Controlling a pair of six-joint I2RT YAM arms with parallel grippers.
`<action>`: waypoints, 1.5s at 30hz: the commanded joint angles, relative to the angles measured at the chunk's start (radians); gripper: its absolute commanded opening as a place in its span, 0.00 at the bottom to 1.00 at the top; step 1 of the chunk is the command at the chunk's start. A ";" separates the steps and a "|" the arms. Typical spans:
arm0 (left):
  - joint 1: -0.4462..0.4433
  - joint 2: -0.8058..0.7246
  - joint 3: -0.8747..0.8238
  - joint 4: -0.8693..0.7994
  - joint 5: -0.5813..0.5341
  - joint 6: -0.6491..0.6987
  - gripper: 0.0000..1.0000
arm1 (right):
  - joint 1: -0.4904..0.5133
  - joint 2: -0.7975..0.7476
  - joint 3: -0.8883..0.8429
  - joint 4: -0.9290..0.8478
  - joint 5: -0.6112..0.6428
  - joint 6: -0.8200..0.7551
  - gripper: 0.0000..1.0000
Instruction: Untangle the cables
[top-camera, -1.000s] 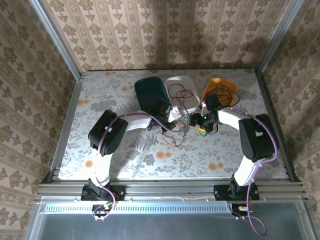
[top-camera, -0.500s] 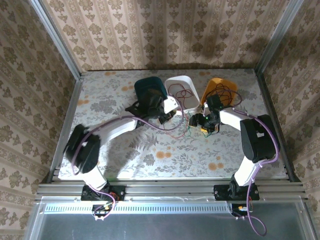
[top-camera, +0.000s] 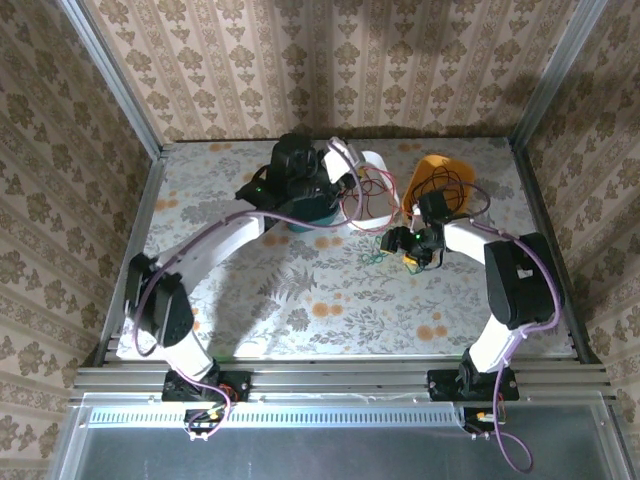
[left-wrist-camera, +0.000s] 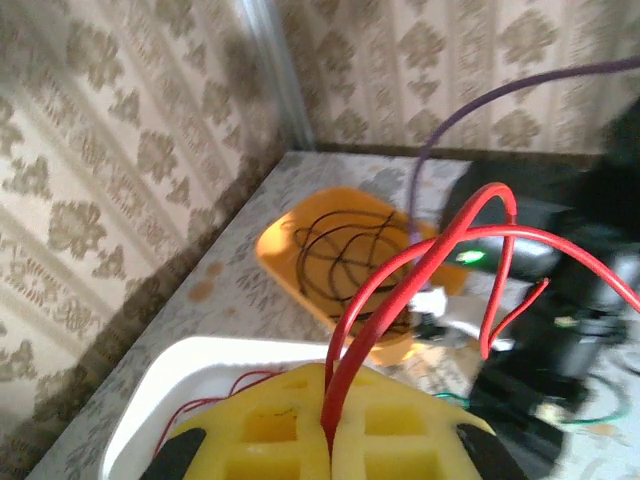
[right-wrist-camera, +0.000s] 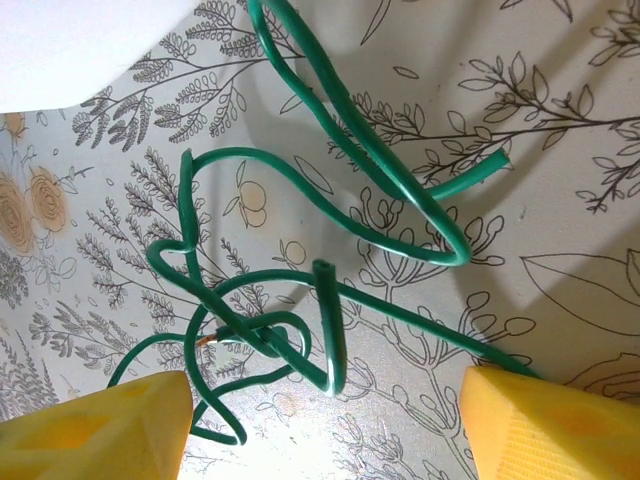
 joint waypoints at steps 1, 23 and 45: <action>0.034 0.119 0.098 0.008 -0.097 -0.090 0.00 | -0.007 -0.087 -0.012 0.023 0.020 0.006 0.73; 0.065 0.681 0.714 -0.435 -0.528 -0.272 0.00 | -0.055 -0.364 -0.051 -0.003 0.298 0.120 0.74; 0.060 0.457 0.472 -0.276 -0.548 -0.232 0.00 | -0.056 -0.334 -0.043 -0.002 0.270 0.124 0.75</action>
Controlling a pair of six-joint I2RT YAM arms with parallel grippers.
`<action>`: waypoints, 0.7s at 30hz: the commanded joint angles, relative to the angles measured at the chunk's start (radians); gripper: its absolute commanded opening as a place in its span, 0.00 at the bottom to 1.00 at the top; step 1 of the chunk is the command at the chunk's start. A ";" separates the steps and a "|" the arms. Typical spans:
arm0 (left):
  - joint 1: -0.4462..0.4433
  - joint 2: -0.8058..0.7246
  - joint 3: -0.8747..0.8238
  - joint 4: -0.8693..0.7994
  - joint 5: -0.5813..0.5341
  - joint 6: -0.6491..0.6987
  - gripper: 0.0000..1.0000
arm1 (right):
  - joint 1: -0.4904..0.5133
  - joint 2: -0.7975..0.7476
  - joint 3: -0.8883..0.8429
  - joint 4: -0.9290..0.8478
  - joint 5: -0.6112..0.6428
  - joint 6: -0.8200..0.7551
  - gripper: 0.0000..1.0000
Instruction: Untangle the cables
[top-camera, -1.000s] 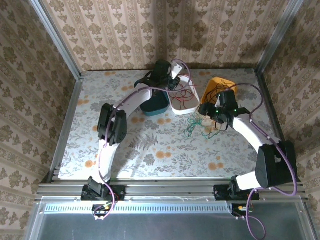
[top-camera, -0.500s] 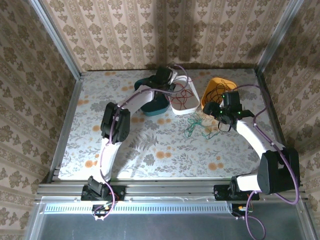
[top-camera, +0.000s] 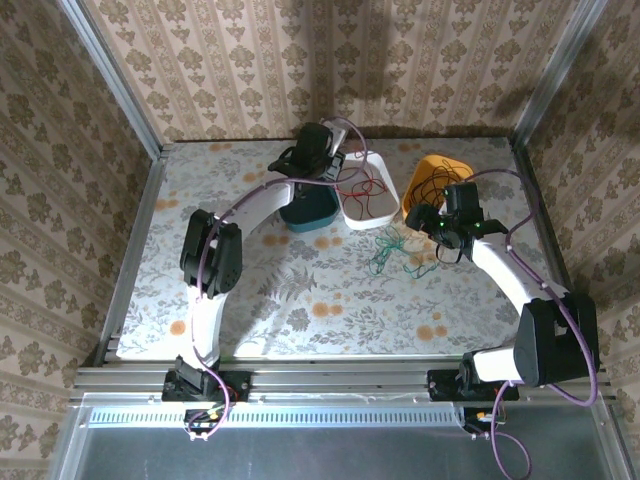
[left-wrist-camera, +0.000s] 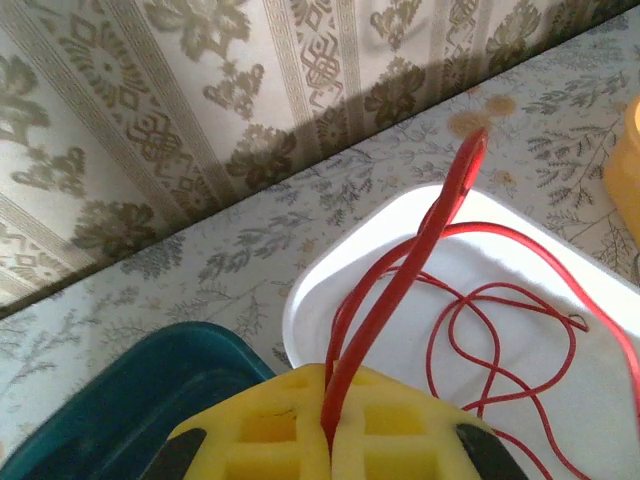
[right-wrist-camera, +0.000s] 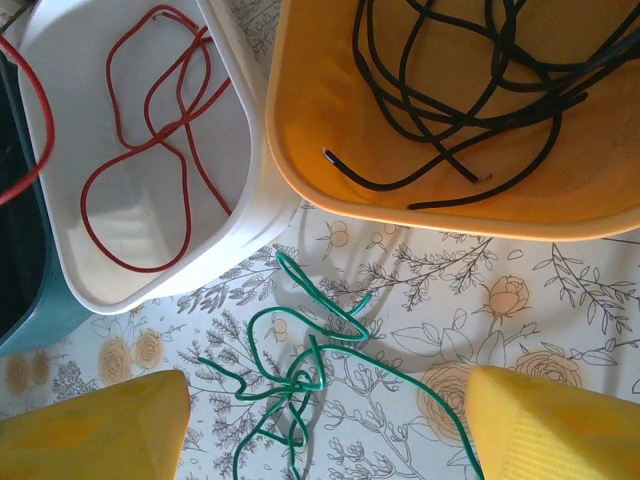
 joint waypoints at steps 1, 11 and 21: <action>-0.023 0.027 0.075 -0.120 -0.066 0.050 0.00 | -0.004 0.008 0.000 -0.022 -0.001 0.018 0.74; -0.048 0.067 0.143 -0.259 -0.100 0.057 0.00 | -0.006 0.015 -0.009 -0.016 -0.011 0.019 0.75; -0.049 0.297 0.452 -0.454 -0.061 -0.020 0.00 | -0.007 0.001 -0.008 -0.032 -0.013 0.018 0.75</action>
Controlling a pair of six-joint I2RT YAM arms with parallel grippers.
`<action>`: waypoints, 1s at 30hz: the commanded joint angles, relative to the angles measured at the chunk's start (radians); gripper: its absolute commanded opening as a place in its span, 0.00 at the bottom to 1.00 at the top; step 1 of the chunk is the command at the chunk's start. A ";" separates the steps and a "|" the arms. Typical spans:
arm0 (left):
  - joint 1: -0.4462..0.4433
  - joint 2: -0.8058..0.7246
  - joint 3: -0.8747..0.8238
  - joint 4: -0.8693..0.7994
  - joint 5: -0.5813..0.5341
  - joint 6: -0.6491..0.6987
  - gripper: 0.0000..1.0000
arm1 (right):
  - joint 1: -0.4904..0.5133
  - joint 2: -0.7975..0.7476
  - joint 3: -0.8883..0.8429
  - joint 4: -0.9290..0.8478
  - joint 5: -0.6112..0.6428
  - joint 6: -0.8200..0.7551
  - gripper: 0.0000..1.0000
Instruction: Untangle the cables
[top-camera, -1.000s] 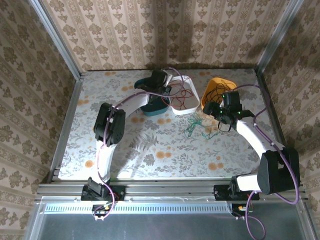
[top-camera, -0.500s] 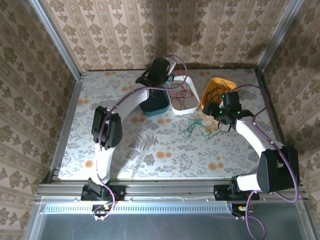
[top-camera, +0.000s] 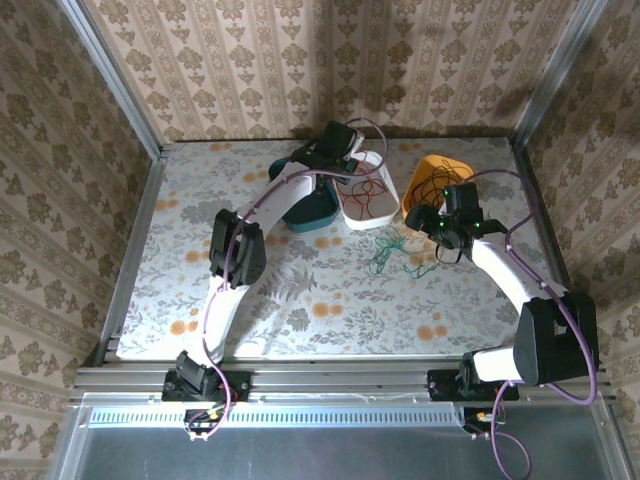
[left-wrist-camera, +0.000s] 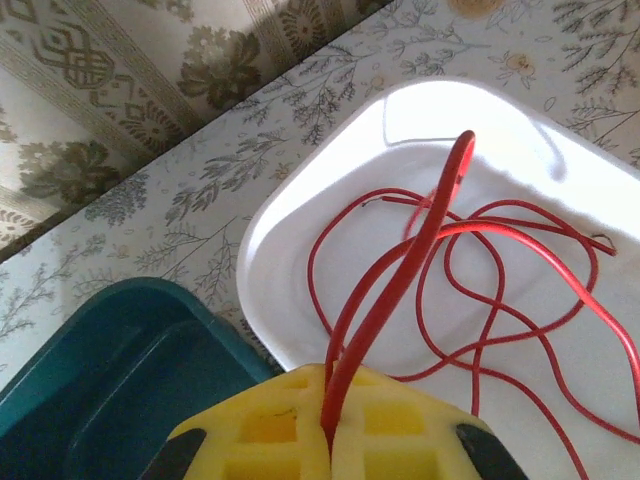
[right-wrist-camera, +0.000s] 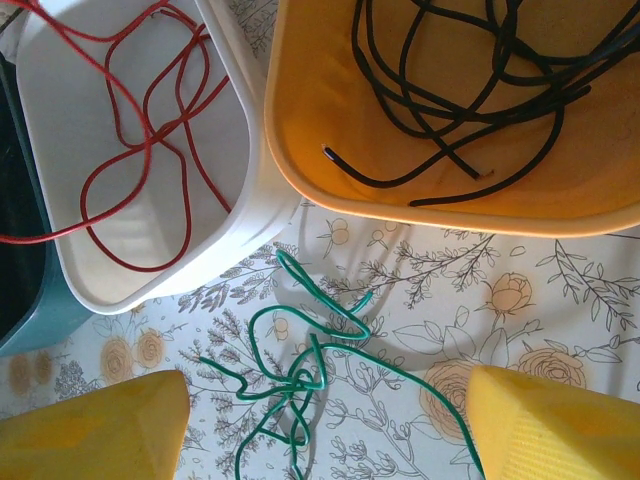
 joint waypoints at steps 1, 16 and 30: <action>0.004 0.057 0.071 -0.070 0.031 -0.048 0.00 | -0.007 -0.005 -0.008 -0.035 -0.009 0.005 0.75; -0.006 -0.007 -0.068 0.246 0.208 -0.053 0.71 | -0.007 -0.010 -0.024 -0.089 -0.070 -0.040 0.75; -0.105 -0.418 -0.790 0.473 0.586 0.145 0.77 | 0.006 -0.051 -0.153 -0.210 -0.061 -0.074 0.75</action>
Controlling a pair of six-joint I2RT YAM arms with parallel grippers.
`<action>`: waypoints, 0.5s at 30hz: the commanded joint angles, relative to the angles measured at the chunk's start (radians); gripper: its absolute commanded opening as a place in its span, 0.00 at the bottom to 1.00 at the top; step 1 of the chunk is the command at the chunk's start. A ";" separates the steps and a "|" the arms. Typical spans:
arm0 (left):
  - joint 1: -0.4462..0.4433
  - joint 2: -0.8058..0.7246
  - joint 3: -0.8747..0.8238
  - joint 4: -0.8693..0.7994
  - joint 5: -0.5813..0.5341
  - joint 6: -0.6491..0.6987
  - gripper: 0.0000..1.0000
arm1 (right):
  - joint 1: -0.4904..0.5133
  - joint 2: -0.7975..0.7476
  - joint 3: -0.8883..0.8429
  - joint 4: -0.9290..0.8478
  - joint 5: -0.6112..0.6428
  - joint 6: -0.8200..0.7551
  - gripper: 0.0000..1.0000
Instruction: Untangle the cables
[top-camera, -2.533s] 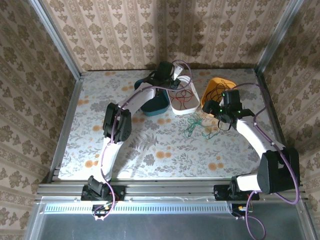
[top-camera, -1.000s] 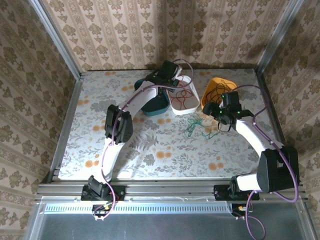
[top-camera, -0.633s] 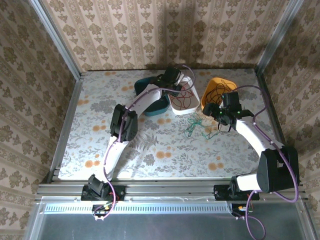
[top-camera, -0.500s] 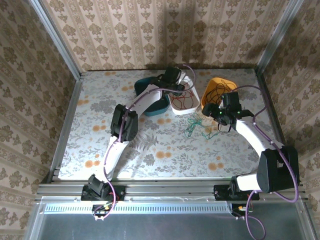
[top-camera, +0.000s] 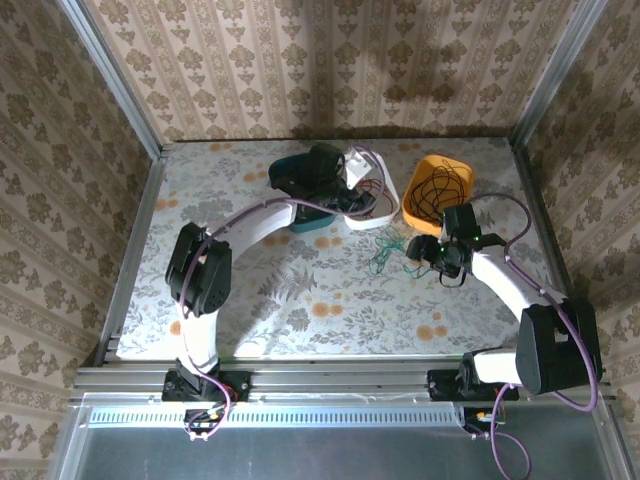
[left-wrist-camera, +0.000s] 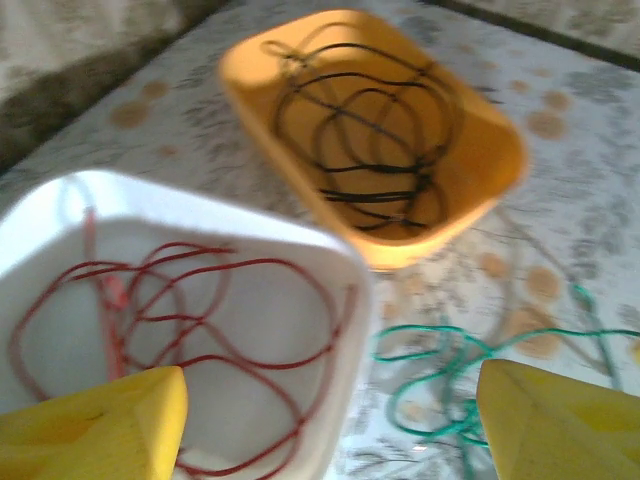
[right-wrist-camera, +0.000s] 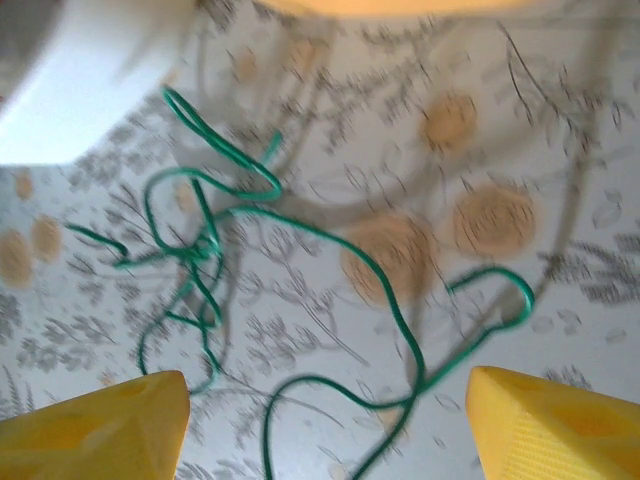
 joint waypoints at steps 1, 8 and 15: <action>-0.046 0.035 -0.097 0.050 0.043 0.045 0.77 | 0.008 0.005 -0.013 -0.049 -0.013 -0.027 0.75; -0.108 0.094 -0.123 0.165 -0.019 0.024 0.77 | 0.009 0.137 0.036 -0.025 -0.091 -0.049 0.69; -0.107 0.181 -0.129 0.282 -0.002 -0.027 0.76 | 0.009 0.159 0.054 -0.023 -0.092 -0.049 0.09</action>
